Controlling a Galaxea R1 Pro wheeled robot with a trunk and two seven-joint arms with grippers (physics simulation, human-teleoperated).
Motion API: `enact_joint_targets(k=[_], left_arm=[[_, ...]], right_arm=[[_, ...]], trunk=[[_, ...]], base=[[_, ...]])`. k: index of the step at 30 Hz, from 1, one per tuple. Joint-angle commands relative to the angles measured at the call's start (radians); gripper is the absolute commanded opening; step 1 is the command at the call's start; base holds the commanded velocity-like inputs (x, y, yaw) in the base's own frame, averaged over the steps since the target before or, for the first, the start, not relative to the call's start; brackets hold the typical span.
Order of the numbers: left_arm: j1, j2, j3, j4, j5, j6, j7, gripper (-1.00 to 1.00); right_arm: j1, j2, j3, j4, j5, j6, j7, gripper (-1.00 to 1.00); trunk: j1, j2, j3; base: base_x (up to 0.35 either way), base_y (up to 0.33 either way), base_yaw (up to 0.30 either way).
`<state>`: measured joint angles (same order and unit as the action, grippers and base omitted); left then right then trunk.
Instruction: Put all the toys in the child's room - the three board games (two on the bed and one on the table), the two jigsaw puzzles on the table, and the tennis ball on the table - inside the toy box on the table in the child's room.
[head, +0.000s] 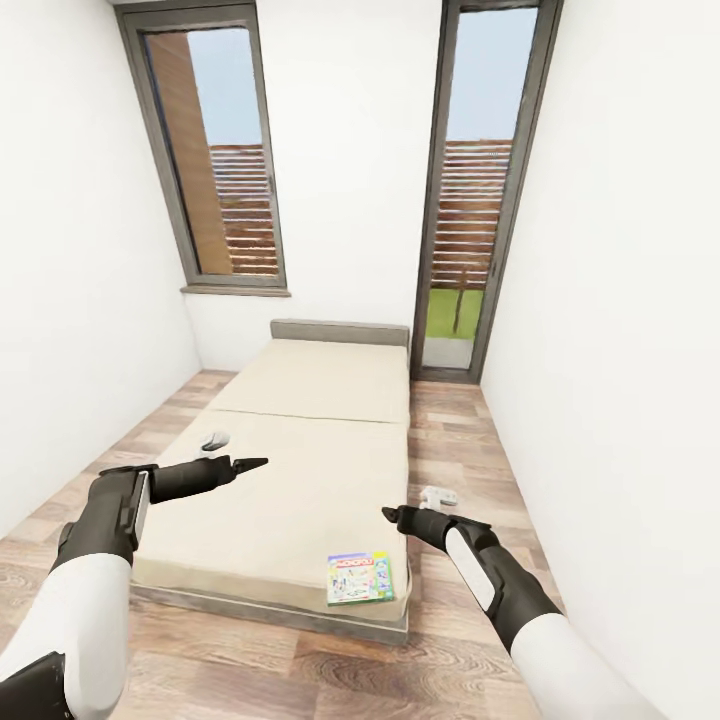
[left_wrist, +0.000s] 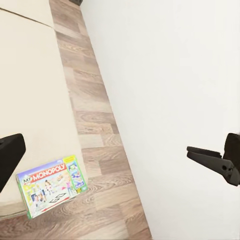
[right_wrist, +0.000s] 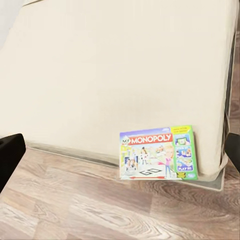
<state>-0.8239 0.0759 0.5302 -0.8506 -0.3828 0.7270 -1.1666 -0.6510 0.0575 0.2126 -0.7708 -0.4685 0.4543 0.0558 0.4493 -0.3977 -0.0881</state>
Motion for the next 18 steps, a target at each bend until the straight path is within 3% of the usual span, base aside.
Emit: enact_joint_targets(k=[1,18], left_arm=[[-0.001,-0.001,0.004,-0.001,-0.01,0.008,-0.01,1.0],[-0.001,-0.001,0.004,-0.001,-0.011,0.008,-0.008,1.0]], right_arm=[[-0.001,0.0,0.0,-0.001,-0.001,0.004,0.001,1.0],[-0.001,0.001,0.0,-0.001,0.006,0.003,-0.001,1.0]], trunk=[[0.001,-0.002,-0.002],[0.001,-0.002,-0.002]], base=[[-0.002,0.148,-0.007],[0.0,0.119,-0.001]])
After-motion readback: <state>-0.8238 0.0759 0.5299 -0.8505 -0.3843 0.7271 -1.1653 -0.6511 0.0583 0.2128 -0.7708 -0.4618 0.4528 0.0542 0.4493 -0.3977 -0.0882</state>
